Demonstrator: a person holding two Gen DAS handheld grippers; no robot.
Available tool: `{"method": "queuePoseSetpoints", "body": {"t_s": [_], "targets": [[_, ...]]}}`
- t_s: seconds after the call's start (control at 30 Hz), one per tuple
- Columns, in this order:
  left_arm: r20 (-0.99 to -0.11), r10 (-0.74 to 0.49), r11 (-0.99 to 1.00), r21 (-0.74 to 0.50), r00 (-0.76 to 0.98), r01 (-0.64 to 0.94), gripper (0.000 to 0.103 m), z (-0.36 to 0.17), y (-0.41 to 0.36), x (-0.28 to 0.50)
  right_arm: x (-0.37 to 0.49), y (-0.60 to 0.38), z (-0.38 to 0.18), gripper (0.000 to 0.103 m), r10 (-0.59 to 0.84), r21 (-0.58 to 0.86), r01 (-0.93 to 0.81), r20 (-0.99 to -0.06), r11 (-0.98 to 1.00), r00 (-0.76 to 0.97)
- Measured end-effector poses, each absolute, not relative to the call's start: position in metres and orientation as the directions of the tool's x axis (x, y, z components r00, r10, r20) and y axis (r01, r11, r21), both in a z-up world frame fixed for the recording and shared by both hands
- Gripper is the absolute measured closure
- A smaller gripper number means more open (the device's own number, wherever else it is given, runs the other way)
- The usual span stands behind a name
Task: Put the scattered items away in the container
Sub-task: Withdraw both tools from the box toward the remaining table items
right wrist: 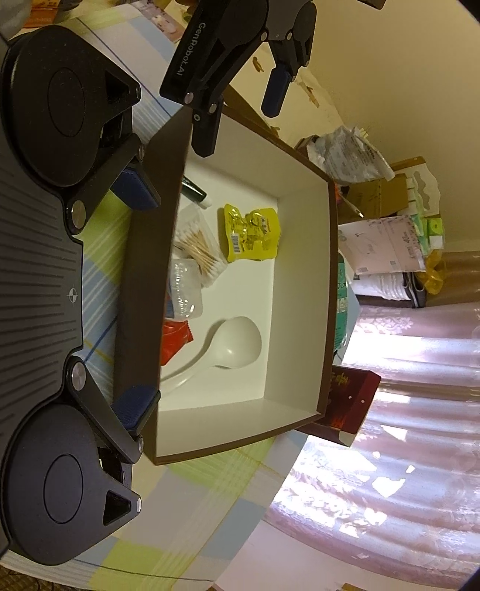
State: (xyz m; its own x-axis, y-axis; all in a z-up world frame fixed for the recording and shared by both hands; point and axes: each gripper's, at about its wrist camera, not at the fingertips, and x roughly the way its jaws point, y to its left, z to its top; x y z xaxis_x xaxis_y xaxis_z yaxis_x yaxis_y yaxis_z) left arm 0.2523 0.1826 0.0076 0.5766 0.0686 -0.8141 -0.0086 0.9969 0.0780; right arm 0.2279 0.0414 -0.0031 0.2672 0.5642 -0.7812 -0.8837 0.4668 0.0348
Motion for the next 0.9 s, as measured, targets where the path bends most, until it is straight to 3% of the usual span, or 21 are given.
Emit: {"method": "queuePoseSetpoints", "body": {"t_s": [0.9], "targets": [[-0.772, 0.116, 0.993, 0.087, 0.625, -0.077, 0.006, 0.035, 0.125, 0.190, 0.201, -0.064, 0.025, 0.000, 0.637, 0.091, -0.875, -0.722, 0.475, 0.271]]}}
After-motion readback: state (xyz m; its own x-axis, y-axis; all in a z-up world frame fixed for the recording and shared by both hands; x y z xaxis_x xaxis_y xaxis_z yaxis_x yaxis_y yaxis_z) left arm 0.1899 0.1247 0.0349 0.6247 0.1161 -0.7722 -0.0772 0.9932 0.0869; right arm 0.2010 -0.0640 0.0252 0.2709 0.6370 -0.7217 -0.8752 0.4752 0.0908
